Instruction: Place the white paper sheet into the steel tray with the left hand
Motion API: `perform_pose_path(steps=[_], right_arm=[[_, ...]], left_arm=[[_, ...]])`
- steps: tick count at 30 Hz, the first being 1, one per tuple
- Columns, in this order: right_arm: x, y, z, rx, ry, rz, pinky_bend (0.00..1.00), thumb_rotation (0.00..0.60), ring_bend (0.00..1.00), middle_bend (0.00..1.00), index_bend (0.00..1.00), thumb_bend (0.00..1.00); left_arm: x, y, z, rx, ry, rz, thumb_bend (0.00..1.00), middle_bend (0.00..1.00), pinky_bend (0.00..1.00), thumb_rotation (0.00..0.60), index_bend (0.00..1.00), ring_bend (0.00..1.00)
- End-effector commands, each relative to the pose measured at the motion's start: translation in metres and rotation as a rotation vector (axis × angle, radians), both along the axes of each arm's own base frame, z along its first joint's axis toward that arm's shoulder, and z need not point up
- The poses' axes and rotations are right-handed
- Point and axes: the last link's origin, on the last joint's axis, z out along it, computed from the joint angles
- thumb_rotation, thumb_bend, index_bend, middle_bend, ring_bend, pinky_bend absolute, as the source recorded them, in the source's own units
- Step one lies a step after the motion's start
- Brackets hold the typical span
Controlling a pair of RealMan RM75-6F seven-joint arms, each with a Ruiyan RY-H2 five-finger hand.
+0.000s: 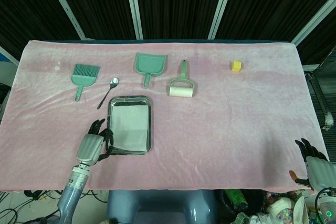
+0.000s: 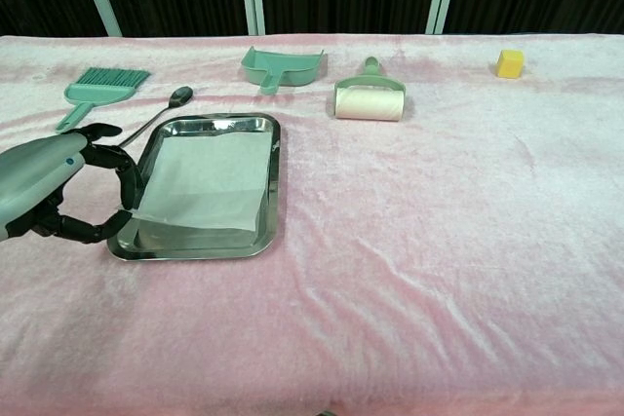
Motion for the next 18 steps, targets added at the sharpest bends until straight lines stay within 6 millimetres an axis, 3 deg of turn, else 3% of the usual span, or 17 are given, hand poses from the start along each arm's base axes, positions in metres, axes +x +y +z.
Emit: perform_pose_path(steps=[1,10,18], right_arm=[[0.0,0.0,0.0,0.0,0.001,-0.001,0.15,0.6,0.1,0.01,0.0,0.26],[-0.001,0.0,0.0,0.005,0.007,-0.003,0.15,0.6,0.1,0.01,0.0,0.26],[0.0,0.001,0.0,0.013,0.011,-0.003,0.15,0.6,0.1,0.01,0.0,0.26]], left_arm=[[-0.003,0.006,0.0,0.0,0.008,0.019,0.48,0.36,0.05,0.6,0.69,0.03],[-0.001,0.012,-0.001,0.006,-0.034,0.031,0.48,0.36,0.05,0.6,0.69,0.03],[0.003,0.002,-0.003,-0.054,-0.049,0.061,0.48,0.36,0.05,0.6,0.69,0.03]])
